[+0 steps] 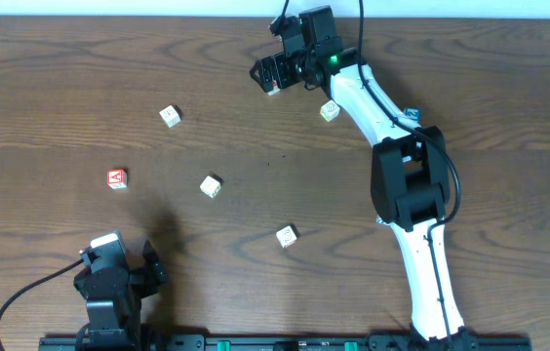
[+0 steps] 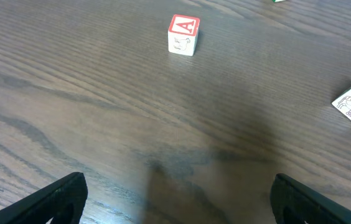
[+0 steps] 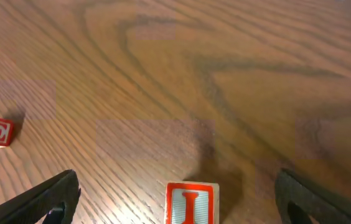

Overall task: Spell out Ai2
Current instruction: 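Reach the right gripper up to the red 'I' block at top, then close the right gripper on the red 'I' block and lift, then carry the red 'I' block to table center and release, then move the right gripper to the blue '2' block and grasp it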

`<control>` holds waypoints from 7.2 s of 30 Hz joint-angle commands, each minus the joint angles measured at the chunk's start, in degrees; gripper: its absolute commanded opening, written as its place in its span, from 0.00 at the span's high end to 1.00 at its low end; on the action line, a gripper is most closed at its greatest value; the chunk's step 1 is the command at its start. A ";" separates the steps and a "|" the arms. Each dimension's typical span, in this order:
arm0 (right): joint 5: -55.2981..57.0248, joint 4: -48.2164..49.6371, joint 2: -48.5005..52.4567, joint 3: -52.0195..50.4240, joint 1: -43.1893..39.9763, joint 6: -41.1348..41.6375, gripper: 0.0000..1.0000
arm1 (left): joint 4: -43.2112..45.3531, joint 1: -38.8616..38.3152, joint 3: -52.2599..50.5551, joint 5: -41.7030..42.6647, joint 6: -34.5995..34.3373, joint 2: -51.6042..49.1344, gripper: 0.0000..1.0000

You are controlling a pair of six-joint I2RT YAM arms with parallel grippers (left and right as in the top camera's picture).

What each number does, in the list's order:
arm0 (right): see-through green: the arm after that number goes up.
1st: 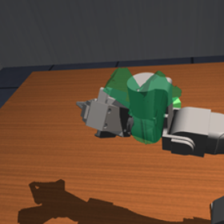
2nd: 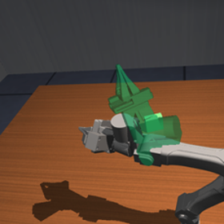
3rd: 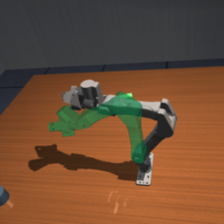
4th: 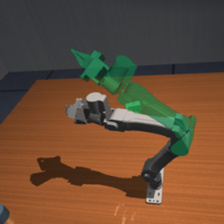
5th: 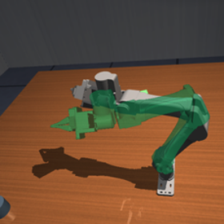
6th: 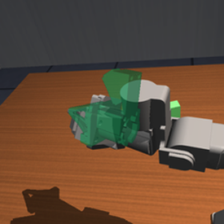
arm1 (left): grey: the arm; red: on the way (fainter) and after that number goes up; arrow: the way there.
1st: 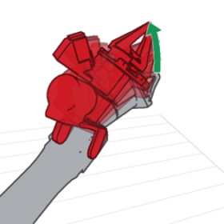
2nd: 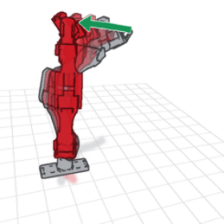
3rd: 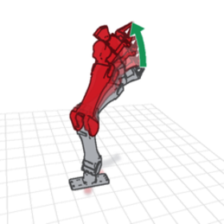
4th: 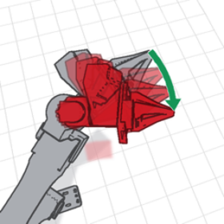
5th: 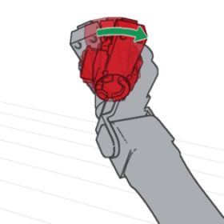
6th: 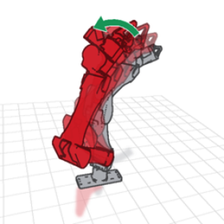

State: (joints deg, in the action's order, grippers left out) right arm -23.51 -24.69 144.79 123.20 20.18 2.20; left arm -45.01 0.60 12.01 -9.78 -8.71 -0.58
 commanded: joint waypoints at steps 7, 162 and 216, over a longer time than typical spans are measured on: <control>5.11 3.08 1.84 0.79 2.16 -1.68 0.01 | -2.32 0.13 -1.44 -0.20 0.81 0.31 0.05; 46.21 14.86 -26.34 -53.02 20.02 39.74 0.57 | -2.32 0.13 -1.44 -0.20 0.81 0.31 0.05; 34.40 -0.70 -29.27 -43.39 -19.04 -5.95 0.09 | -2.32 0.13 -1.44 -0.20 0.81 0.31 0.05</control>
State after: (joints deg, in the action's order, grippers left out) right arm 10.13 -25.65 115.39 79.79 1.08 1.61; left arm -45.01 0.60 12.01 -9.78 -8.71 -0.58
